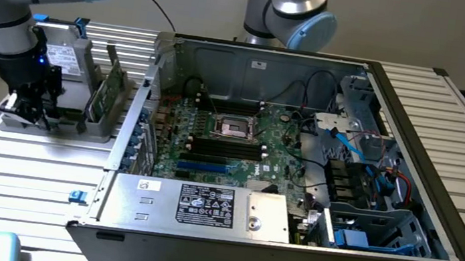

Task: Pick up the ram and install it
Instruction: 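Pick up the ram and move it above insertion slot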

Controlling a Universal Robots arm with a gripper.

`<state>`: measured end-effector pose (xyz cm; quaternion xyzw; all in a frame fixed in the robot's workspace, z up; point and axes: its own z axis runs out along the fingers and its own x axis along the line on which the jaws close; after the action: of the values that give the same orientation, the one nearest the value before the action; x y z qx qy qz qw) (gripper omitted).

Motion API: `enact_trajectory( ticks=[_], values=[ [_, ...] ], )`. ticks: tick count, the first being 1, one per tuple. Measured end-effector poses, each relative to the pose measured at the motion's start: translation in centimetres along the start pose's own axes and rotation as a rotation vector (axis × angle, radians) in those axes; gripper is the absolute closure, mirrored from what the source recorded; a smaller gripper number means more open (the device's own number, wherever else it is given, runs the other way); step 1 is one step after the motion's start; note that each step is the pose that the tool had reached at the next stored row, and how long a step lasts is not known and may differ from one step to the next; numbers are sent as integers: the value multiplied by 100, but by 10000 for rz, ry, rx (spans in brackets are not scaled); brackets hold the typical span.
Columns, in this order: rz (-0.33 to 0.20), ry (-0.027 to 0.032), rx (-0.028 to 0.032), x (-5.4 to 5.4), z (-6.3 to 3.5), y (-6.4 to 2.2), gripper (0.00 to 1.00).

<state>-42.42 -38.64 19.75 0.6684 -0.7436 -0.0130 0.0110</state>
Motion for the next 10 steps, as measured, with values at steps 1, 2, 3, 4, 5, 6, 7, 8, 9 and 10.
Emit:
enact_trajectory(
  ticks=[1,2,3,4,5,6,7,8,9,10],
  values=[
    [0,-1,1,0,1,0,61],
    [0,-1,2,0,2,0,61],
    [0,-2,2,-1,2,-1,61],
    [-1,-3,4,-2,3,-6,61],
    [-2,-3,4,-3,4,-9,61],
    [-4,-1,2,-5,3,-11,61],
    [-5,-1,4,-5,4,-13,61],
    [-7,2,3,-6,4,-13,61],
    [-7,5,2,-7,4,-13,61],
    [-7,8,1,-7,4,-13,61]
  ],
)
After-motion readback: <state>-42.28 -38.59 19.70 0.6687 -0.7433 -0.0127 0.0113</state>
